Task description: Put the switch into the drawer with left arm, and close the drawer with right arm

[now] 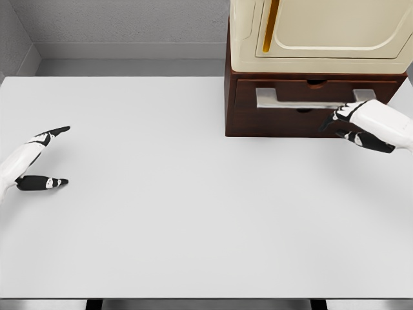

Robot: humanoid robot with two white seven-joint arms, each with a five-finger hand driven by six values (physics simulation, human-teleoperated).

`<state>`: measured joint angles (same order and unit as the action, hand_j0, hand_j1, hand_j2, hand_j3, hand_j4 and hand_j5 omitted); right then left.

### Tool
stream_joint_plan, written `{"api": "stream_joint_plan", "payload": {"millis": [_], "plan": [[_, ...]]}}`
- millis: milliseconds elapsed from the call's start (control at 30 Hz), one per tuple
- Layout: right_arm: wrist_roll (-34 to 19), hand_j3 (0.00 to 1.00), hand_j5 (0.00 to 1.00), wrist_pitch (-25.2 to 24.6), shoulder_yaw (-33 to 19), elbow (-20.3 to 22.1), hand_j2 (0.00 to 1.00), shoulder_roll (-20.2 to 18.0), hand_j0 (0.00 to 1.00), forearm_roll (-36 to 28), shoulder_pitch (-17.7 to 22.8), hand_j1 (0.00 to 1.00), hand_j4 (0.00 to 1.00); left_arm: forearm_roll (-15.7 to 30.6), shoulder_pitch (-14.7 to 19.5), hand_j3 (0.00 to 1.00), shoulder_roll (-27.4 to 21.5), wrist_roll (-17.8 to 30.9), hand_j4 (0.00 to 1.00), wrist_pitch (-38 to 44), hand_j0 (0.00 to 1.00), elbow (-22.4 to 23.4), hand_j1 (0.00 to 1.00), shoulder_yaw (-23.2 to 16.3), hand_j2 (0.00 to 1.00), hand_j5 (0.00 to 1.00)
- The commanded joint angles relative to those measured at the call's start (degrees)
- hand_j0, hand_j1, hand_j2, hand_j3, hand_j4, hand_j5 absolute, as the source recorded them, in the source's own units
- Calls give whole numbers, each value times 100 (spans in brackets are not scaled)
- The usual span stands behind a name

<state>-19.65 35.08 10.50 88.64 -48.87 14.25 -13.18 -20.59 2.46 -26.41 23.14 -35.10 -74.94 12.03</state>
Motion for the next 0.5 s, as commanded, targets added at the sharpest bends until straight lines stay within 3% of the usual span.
{"api": "stream_joint_plan", "payload": {"millis": [0, 267, 467], "plan": [[14, 54, 54, -8, 4, -48, 54, 106, 54, 8, -9, 54, 54, 46, 0, 100, -5, -2, 100, 10, 100, -3, 100, 1, 100, 100], [31, 55, 55, -8, -4, -40, 55, 9, 55, 34, 35, 55, 55, 46, 0, 100, -5, -2, 100, 10, 100, -3, 100, 1, 100, 100], [49, 55, 55, -8, -57, 171, 55, -395, 55, -19, 352, 55, 55, 46, 0, 100, -5, -2, 100, 10, 100, -12, 100, 10, 100, 100]]}}
